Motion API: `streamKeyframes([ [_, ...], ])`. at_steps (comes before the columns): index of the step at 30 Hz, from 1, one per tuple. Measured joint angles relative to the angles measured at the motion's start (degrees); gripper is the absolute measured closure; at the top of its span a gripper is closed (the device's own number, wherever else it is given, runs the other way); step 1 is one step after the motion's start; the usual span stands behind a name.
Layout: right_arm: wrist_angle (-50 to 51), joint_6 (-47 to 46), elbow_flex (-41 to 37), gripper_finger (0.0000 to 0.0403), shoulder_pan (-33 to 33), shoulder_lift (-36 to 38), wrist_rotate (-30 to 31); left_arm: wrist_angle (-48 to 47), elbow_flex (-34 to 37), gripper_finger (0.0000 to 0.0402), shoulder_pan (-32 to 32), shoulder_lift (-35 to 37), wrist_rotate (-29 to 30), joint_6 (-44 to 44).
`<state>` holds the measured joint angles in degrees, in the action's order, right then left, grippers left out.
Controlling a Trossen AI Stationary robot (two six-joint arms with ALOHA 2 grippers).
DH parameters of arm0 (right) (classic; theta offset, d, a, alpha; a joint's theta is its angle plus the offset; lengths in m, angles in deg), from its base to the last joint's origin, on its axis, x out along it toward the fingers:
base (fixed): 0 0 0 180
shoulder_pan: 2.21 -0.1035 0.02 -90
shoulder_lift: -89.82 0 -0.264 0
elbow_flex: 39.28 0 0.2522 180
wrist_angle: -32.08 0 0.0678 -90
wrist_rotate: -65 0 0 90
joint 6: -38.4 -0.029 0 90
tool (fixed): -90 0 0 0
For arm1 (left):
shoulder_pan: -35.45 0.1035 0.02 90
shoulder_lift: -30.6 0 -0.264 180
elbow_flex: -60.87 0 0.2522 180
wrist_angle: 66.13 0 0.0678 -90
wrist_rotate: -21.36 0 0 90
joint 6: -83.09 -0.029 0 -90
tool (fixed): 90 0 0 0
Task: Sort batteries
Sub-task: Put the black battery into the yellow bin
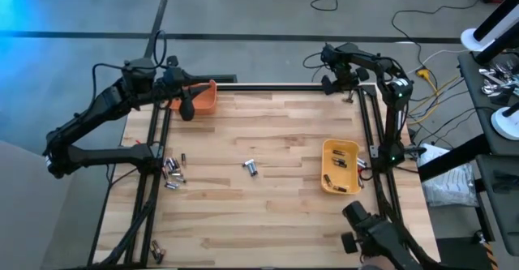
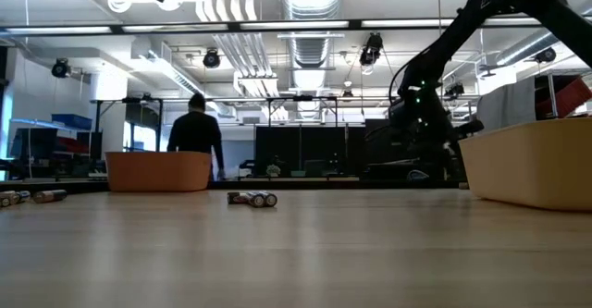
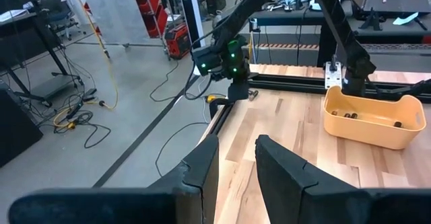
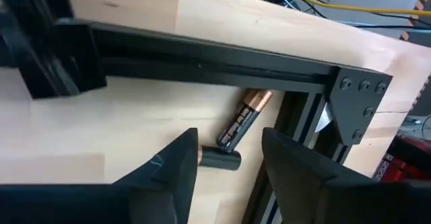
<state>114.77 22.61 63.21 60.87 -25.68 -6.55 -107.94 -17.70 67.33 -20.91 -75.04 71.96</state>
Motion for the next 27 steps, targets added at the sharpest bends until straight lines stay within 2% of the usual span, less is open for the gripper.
streamKeyframes([
  [4, 2.06, 4.96, 0.00, 0.0275, -0.50, 0.00, 0.44, 0.04, 0.00, 0.0322, 0.00, 0.05, 0.00, -1.04],
  [9, 6.93, 18.59, 0.03, 0.0284, -2.50, 0.00, 11.76, 0.95, 0.00, 0.0322, 0.00, -0.79, 0.00, -1.87],
  [13, 7.32, 26.27, -0.89, 0.0284, -2.39, -1.19, 11.68, 1.64, -0.04, 0.0322, 0.00, -1.30, -0.02, -1.80],
  [16, 7.88, 29.74, -1.19, 0.0288, -2.37, -4.44, 14.16, 1.52, -0.04, 0.0322, 0.00, -1.30, -0.02, -0.67],
  [20, 9.97, 31.83, -1.22, 0.0297, -2.46, -8.90, 17.78, 0.94, -0.04, 0.0322, 0.00, -0.74, -0.04, -0.10],
  [24, 9.02, 32.35, -1.25, 0.0301, -2.47, -10.40, 17.64, 0.96, -0.04, 0.0322, 0.00, -0.26, -0.04, 1.09],
  [27, 7.67, 37.00, -1.25, 0.0300, -3.52, -10.18, 17.66, 1.17, -0.04, 0.0322, 0.00, -0.30, -0.02, 1.13],
])
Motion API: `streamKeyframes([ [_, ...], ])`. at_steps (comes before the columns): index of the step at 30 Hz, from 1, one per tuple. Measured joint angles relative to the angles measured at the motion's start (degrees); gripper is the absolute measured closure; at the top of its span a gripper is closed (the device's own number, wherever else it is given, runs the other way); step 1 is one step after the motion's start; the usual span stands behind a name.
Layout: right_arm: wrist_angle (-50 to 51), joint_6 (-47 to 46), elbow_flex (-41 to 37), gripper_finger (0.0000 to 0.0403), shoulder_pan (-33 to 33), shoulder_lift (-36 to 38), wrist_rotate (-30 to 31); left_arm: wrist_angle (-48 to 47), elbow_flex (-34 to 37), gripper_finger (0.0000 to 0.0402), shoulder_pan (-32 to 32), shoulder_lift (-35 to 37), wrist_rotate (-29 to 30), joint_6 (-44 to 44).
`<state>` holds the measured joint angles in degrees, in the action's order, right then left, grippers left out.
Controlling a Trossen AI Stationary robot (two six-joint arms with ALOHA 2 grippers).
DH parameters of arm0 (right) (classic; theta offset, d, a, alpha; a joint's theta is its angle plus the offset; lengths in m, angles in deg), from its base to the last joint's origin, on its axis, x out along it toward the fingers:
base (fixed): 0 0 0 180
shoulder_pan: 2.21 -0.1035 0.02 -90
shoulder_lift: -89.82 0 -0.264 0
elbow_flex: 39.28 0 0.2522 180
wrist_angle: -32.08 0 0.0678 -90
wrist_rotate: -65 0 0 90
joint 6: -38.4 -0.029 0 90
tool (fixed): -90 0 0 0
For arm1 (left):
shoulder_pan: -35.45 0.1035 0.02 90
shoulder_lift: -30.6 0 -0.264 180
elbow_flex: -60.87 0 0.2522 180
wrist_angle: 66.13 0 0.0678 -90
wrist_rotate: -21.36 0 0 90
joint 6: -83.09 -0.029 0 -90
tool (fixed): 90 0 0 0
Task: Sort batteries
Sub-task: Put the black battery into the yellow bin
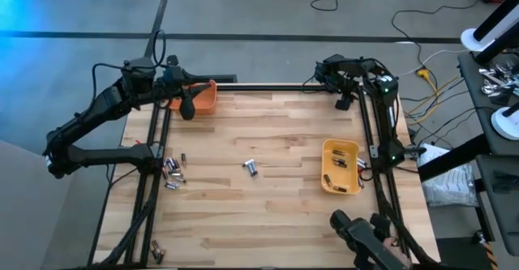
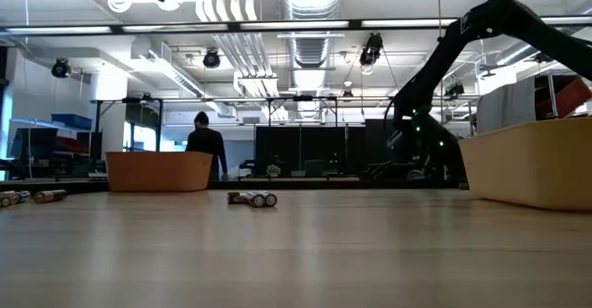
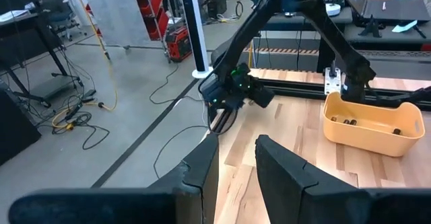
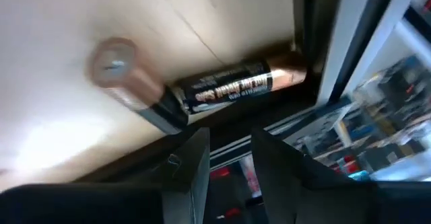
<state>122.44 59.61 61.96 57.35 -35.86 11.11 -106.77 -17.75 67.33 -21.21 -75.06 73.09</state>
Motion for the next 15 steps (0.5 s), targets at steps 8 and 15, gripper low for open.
streamKeyframes([
  [8, -6.00, 10.16, 0.29, 0.0311, -3.39, 1.29, -3.59, 0.76, 0.00, 0.0322, 0.02, -1.07, 1.40, -0.19],
  [15, -7.37, 10.36, 0.24, 0.0316, -5.47, 4.47, -6.57, 0.75, 0.00, 0.0322, 0.02, -1.19, 1.40, -0.04],
])
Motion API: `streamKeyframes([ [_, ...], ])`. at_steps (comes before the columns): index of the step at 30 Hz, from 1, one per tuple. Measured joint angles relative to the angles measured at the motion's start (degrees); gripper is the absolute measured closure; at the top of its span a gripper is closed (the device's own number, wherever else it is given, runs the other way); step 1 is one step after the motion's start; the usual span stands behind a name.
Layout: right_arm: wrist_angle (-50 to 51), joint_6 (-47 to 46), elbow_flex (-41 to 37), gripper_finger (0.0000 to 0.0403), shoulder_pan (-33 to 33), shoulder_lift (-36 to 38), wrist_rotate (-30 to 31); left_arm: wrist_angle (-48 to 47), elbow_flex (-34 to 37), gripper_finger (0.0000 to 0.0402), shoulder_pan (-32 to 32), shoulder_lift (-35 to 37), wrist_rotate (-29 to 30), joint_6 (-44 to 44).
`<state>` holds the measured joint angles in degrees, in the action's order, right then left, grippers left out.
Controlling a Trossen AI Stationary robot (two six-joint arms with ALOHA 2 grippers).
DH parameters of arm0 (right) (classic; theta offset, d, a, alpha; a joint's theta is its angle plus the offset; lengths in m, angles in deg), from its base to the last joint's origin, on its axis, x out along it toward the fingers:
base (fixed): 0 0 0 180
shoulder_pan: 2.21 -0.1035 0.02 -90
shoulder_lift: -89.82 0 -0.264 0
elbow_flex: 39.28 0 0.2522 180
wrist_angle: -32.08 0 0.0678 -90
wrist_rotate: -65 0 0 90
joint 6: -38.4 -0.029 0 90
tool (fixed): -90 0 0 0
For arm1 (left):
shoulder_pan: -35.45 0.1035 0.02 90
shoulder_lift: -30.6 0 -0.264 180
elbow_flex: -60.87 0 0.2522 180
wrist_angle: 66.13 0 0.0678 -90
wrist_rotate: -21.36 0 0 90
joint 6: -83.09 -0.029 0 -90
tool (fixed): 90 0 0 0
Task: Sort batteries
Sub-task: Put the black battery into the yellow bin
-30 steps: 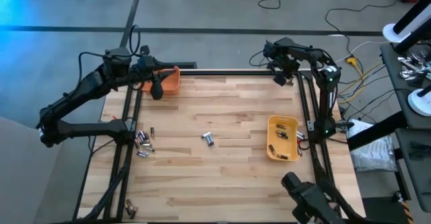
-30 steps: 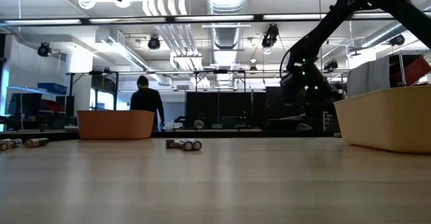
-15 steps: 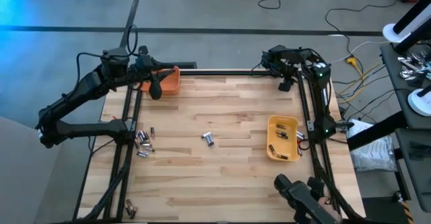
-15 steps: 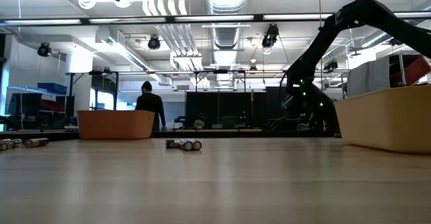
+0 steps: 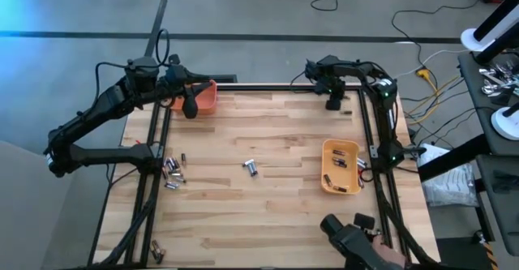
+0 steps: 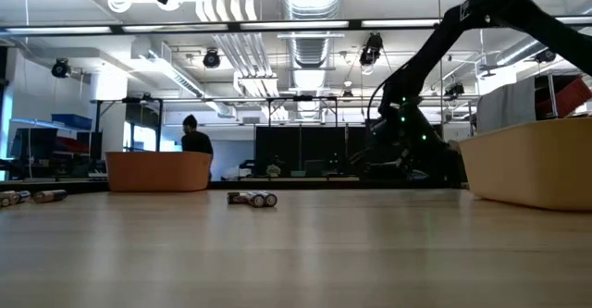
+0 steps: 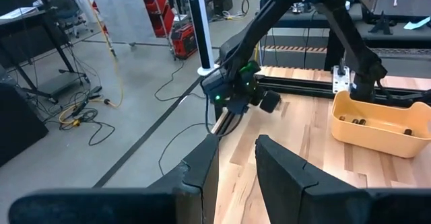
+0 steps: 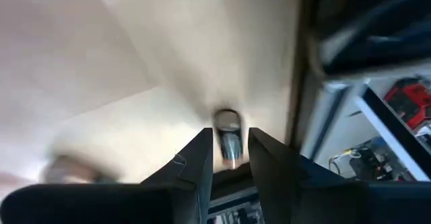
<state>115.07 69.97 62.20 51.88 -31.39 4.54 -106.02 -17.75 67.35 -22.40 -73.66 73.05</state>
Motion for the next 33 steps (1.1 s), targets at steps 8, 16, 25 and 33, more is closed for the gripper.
streamKeyframes([
  [8, 0.43, 1.30, 0.00, 0.0295, 1.25, 6.03, -3.14, -0.02, 0.00, 0.0322, 0.00, -0.02, 0.00, 0.00],
  [16, 0.69, 1.05, -0.17, 0.0275, 4.23, 2.76, -2.47, -0.03, 0.00, 0.0322, -0.02, -0.04, -0.02, 0.02],
  [25, 0.94, 0.39, -0.15, 0.0268, 3.25, -2.48, -1.87, -0.07, 0.00, 0.0322, -0.02, -0.06, 0.00, 0.52],
  [33, 1.15, 0.79, -0.04, 0.0287, 1.80, -0.08, -2.65, 0.24, 0.00, 0.0322, -0.02, -0.06, 1.38, 0.10],
])
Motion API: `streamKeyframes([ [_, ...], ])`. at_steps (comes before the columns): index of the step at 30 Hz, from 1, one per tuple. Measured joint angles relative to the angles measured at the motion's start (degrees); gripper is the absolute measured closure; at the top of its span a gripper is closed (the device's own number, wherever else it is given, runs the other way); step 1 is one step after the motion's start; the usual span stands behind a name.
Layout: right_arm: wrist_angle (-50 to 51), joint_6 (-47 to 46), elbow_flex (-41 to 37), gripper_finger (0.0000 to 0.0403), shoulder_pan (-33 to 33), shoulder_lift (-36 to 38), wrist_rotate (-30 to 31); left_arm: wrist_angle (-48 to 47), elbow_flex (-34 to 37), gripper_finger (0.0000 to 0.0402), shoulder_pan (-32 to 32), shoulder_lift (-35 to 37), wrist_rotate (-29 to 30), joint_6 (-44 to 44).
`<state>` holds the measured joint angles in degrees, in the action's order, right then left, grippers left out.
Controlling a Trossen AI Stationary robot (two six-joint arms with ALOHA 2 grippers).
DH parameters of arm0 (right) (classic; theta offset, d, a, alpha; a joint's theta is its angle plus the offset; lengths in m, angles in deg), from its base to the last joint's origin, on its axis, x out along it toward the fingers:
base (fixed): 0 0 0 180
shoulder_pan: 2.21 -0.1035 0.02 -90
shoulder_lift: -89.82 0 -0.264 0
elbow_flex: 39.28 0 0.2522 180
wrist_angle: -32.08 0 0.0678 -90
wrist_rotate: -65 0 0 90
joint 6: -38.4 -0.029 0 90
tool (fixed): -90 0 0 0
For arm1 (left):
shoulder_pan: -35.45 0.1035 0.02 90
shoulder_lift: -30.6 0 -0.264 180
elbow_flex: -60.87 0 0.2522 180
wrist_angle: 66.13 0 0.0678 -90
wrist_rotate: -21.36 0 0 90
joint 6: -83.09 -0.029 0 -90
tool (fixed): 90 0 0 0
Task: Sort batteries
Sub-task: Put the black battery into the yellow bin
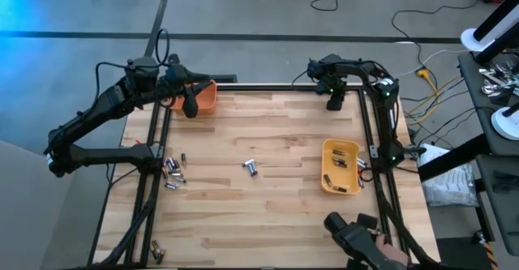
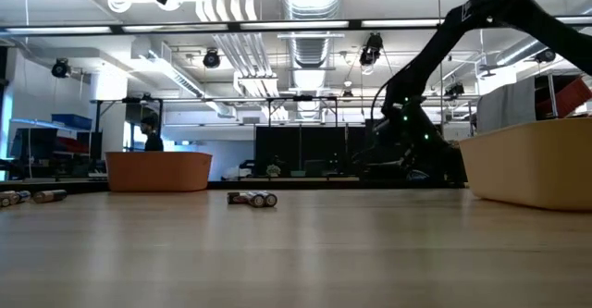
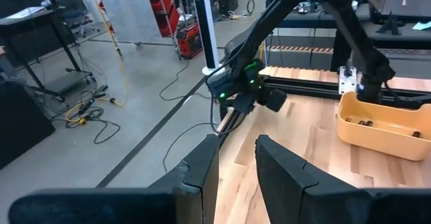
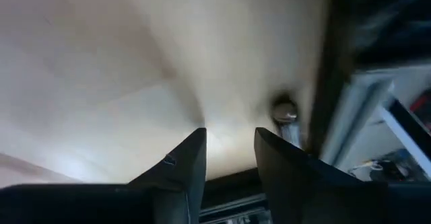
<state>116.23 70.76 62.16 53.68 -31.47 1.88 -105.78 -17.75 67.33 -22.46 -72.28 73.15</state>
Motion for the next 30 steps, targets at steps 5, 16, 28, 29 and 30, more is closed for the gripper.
streamKeyframes([
  [5, 2.22, -0.16, 0.02, 0.0286, 0.38, 1.94, 4.52, 0.11, 0.00, 0.0322, 0.02, 0.00, 1.46, -0.89],
  [16, -3.92, 5.09, -0.44, 0.0254, 2.28, 0.69, 5.07, 0.46, 0.02, 0.0322, 0.02, -0.28, 1.61, -0.93],
  [28, -3.64, 4.71, -0.31, 0.0266, 2.24, -0.85, 5.33, 0.46, 0.02, 0.0322, 0.02, -0.17, 1.61, -0.93],
  [29, -3.57, 4.28, -0.31, 0.0267, 2.23, -0.85, 5.21, 0.46, 0.02, 0.0322, 0.00, -0.17, 1.61, -0.93],
  [30, -3.23, 3.37, -0.31, 0.0268, 2.06, -0.82, 5.04, 0.47, 0.02, 0.0322, 0.00, -0.17, 1.61, -0.93],
])
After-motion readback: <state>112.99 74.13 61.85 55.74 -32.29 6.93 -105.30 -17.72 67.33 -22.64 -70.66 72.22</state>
